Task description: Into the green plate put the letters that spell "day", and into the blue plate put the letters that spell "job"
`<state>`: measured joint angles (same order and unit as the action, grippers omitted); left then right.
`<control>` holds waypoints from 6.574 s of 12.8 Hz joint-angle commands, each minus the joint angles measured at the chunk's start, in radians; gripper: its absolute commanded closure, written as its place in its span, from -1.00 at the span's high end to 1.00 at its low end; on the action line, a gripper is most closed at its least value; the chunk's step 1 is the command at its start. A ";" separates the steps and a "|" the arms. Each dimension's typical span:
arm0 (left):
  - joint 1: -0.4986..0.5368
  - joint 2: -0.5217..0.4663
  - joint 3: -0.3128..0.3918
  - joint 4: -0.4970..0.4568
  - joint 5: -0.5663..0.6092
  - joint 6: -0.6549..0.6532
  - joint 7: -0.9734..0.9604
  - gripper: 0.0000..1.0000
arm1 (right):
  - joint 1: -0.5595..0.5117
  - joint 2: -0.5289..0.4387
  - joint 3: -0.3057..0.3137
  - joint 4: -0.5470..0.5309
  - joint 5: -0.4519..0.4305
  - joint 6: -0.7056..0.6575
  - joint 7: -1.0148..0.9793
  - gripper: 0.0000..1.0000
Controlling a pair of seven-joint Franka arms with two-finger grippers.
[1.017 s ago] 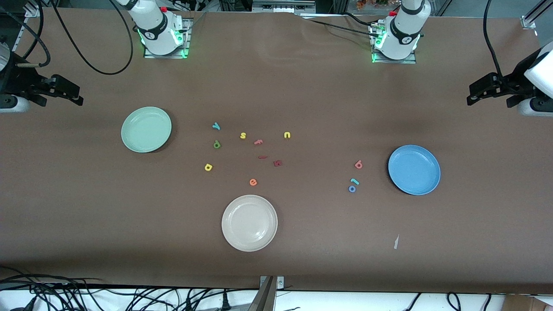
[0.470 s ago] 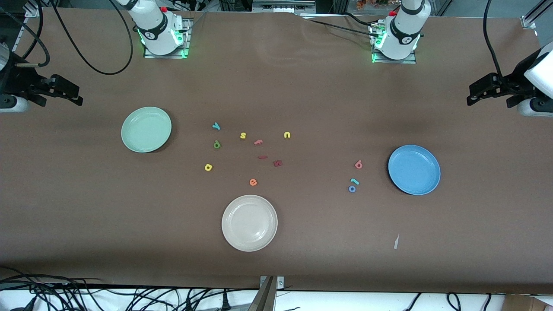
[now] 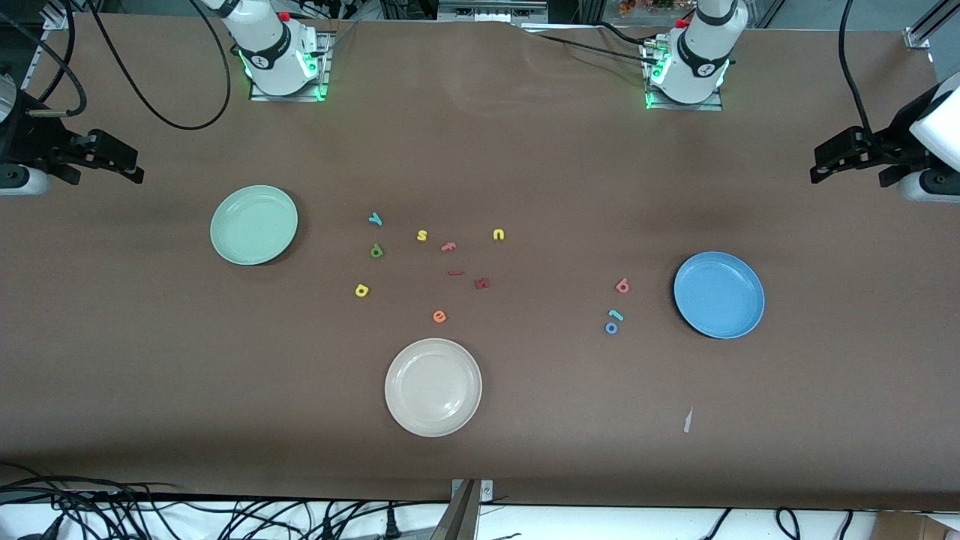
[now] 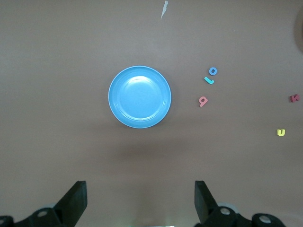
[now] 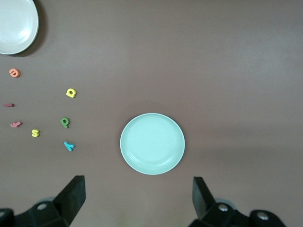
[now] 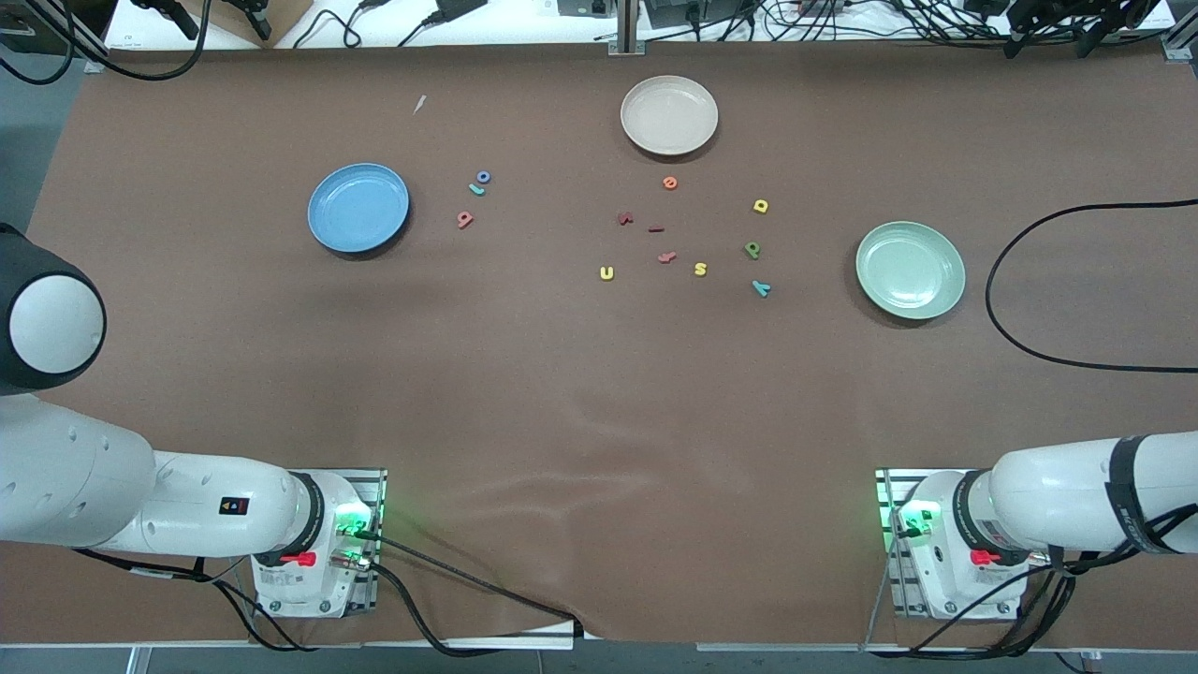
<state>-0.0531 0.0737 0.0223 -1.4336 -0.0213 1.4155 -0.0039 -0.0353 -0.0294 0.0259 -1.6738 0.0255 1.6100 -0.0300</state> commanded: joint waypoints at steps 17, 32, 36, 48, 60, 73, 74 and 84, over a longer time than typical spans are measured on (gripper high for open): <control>0.010 0.001 -0.008 0.013 -0.011 -0.001 0.005 1.00 | -0.001 0.003 -0.003 0.019 0.011 -0.021 -0.014 1.00; 0.013 -0.022 -0.010 -0.027 0.052 0.019 0.005 1.00 | -0.005 0.009 -0.008 0.020 0.020 -0.013 -0.027 1.00; 0.010 -0.018 -0.010 -0.027 0.050 0.019 0.004 1.00 | -0.005 0.009 -0.008 0.020 0.020 -0.013 -0.027 1.00; -0.007 -0.006 -0.012 -0.002 0.043 0.007 -0.010 1.00 | -0.005 0.009 -0.008 0.020 0.020 -0.018 -0.028 1.00; -0.010 -0.005 -0.013 -0.001 0.041 0.007 -0.010 1.00 | -0.003 0.009 0.002 0.023 0.019 -0.016 -0.028 1.00; -0.008 -0.005 -0.025 -0.001 0.047 0.007 -0.010 1.00 | -0.002 0.009 0.000 0.019 0.019 -0.009 -0.015 1.00; -0.007 -0.005 -0.024 -0.001 0.047 0.007 -0.010 1.00 | 0.002 0.020 0.003 0.019 0.013 -0.012 -0.013 1.00; -0.005 -0.005 -0.024 -0.001 0.050 0.007 -0.010 1.00 | 0.296 0.469 0.003 0.023 0.004 0.453 0.445 1.00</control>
<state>-0.0565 0.0725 0.0011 -1.4402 0.0016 1.4266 -0.0081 0.2270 0.3668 0.0373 -1.6853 0.0296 2.0108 0.3093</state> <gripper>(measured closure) 0.000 0.000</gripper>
